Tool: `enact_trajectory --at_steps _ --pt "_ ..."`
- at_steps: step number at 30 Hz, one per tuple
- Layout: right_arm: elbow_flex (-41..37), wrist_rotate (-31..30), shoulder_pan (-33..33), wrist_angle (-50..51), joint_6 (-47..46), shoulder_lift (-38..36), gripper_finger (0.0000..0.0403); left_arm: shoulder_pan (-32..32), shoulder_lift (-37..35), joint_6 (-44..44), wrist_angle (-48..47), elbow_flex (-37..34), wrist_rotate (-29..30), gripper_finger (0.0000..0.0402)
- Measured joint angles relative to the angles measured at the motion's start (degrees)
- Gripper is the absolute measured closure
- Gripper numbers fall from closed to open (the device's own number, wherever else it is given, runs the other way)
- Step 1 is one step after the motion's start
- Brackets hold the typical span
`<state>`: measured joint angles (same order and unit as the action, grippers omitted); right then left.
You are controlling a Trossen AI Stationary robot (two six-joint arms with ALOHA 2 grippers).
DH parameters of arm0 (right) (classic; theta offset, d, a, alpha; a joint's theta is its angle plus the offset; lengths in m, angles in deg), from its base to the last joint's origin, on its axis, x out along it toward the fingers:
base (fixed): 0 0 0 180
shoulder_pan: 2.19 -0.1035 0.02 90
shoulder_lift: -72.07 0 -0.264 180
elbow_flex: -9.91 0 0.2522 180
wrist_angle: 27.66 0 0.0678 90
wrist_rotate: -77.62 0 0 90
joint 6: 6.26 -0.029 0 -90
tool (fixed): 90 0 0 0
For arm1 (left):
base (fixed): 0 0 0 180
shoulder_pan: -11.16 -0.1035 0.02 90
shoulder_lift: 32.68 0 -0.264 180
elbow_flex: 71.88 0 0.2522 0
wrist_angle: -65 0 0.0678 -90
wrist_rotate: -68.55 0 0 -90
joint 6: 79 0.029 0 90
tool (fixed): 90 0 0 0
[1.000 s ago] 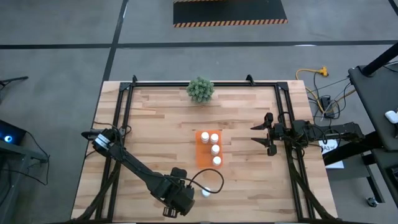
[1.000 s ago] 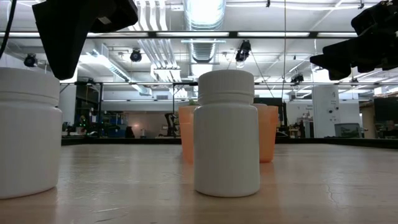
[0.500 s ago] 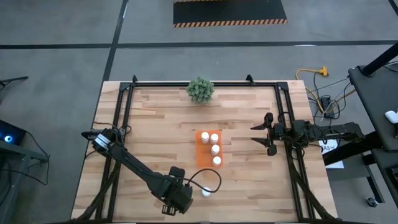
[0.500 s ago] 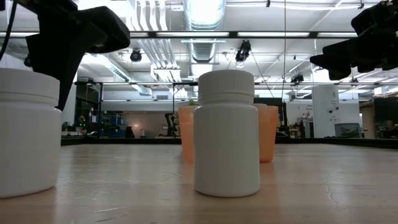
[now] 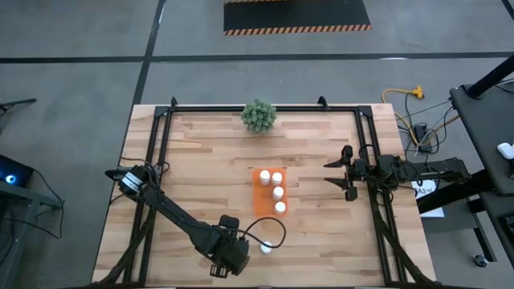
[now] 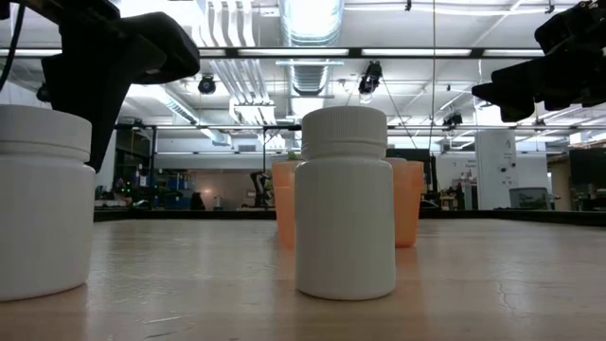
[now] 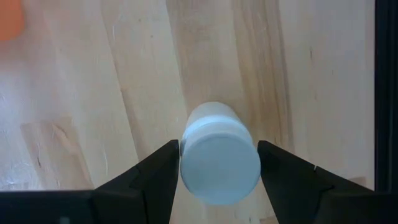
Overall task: Pick and place pill bottles into a basket
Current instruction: Put the white pill bottle into the orange bin
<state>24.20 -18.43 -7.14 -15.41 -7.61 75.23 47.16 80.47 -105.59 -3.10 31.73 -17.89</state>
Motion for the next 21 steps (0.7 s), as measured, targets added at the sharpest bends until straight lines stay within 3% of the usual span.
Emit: enact_trajectory --at_steps 13,21 --pt "0.0 0.0 0.0 0.0 0.0 0.0 0.0193 0.0 -0.8 0.0 1.4 -0.3 1.5 0.0207" --pt "0.0 0.0 0.0 0.0 0.0 0.0 0.0193 0.0 -0.8 0.0 1.4 -0.3 1.3 0.0258"
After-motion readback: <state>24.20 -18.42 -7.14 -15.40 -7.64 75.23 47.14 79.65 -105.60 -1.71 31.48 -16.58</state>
